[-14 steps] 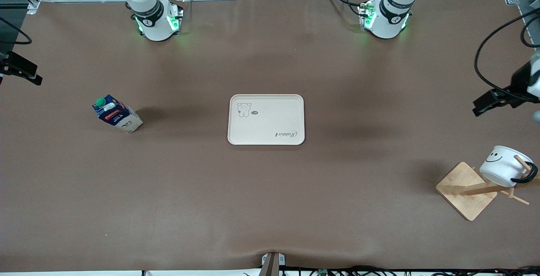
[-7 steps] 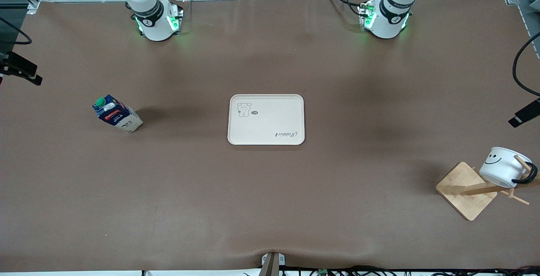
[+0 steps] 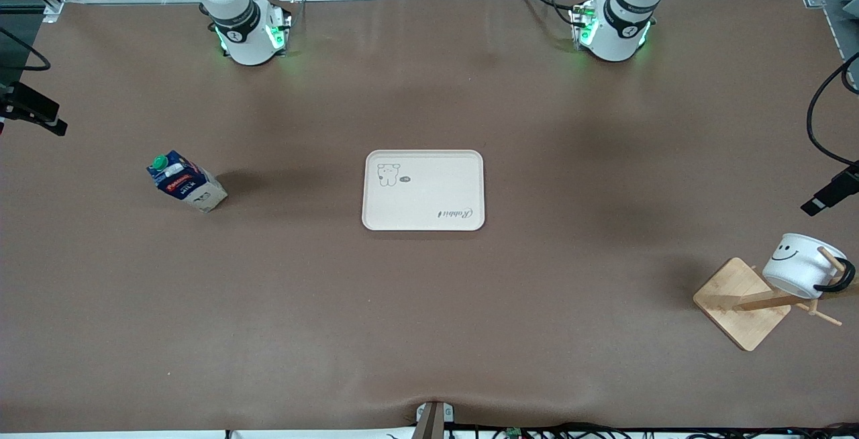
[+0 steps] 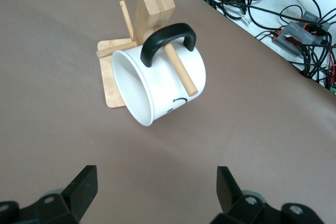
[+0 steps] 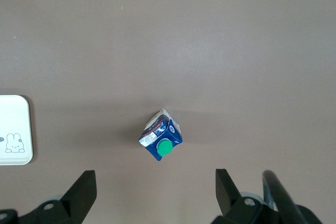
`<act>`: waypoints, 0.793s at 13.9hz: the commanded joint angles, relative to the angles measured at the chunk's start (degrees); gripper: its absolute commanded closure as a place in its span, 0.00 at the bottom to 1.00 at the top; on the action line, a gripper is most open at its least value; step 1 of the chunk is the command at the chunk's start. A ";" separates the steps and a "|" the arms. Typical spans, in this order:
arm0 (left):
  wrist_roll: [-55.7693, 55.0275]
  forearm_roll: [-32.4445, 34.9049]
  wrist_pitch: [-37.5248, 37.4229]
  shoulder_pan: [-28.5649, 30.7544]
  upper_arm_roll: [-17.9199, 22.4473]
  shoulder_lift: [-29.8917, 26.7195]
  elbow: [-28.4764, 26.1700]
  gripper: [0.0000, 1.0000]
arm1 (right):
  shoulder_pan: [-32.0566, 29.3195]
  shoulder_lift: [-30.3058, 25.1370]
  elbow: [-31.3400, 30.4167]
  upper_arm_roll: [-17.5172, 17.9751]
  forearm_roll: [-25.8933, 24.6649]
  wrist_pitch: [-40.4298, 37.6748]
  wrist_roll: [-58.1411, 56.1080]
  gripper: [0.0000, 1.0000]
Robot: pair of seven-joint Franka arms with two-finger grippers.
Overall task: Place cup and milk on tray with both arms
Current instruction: 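Close the left gripper on the white mug's rim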
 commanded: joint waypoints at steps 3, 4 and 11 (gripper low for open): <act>6.05 -1.35 14.08 0.66 -0.51 -2.06 -10.03 0.00 | -0.47 0.82 1.22 0.24 0.02 -0.29 0.27 0.00; 7.36 -1.35 16.12 0.66 -0.51 -2.24 -11.44 0.00 | -0.47 0.82 1.22 0.24 0.02 -0.29 0.27 0.00; 17.13 -3.90 21.76 2.15 -0.60 0.21 -11.81 0.00 | -0.47 0.91 1.22 0.24 0.02 -0.29 0.27 0.00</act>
